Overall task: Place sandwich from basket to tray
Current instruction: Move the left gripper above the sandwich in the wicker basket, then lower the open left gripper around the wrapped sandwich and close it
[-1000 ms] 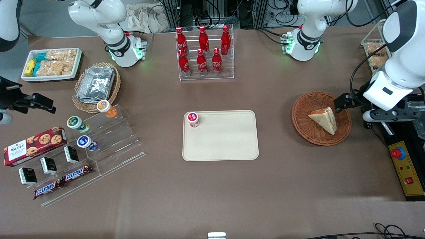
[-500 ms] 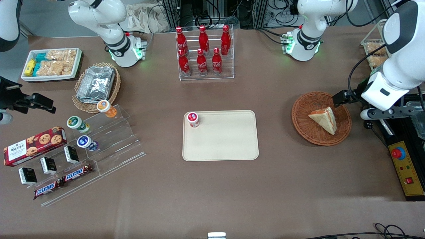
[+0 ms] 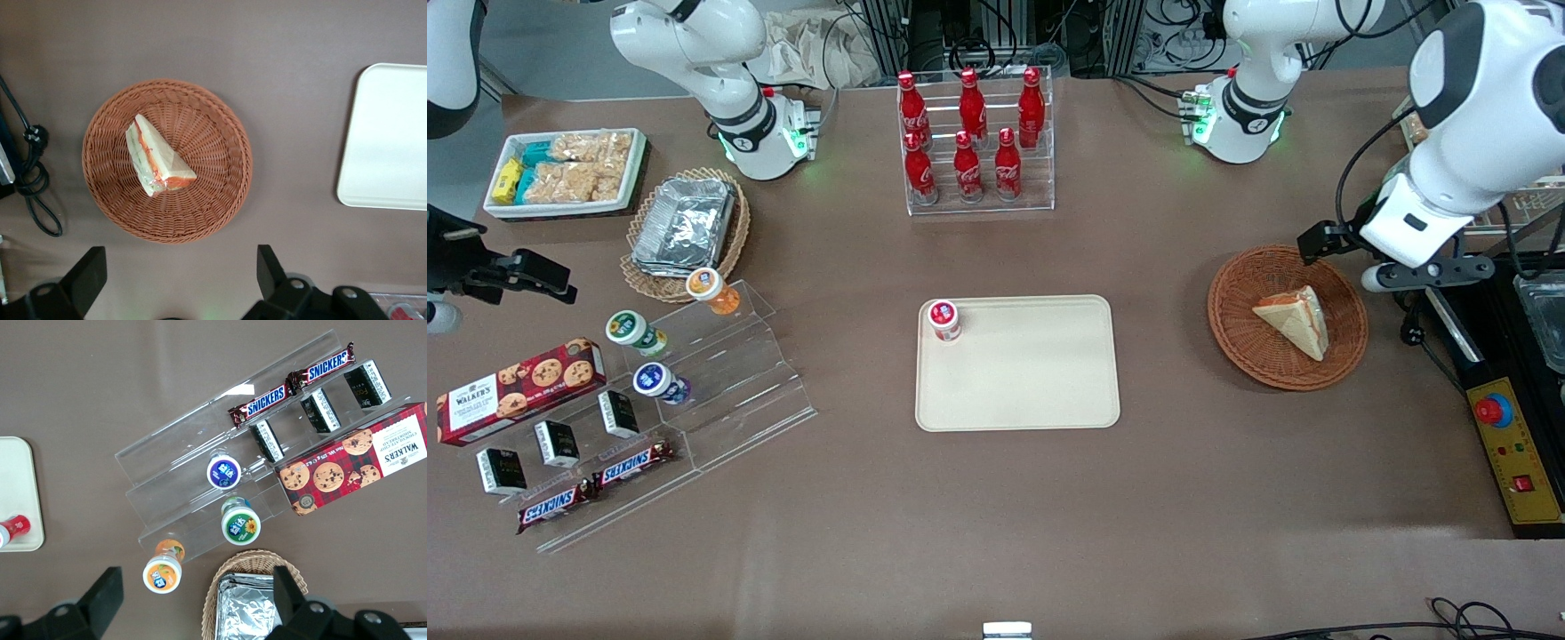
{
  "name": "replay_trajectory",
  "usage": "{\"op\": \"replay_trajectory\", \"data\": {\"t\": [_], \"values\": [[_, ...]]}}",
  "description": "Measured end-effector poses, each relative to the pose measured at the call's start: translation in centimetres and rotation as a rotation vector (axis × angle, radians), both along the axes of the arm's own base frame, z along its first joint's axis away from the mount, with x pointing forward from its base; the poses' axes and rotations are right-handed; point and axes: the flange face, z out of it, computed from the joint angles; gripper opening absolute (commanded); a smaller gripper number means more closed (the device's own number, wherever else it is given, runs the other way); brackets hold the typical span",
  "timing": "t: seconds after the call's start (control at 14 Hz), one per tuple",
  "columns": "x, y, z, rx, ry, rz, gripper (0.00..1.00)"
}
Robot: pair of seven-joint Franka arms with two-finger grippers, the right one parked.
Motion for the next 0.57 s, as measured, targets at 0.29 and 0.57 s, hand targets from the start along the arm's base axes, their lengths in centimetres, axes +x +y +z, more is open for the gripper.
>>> {"op": "replay_trajectory", "data": {"t": [0.29, 0.57], "values": [[-1.5, 3.0, -3.5, 0.015, -0.006, 0.195, 1.00], [-1.9, 7.9, -5.7, 0.010, -0.008, 0.374, 1.00]]}}
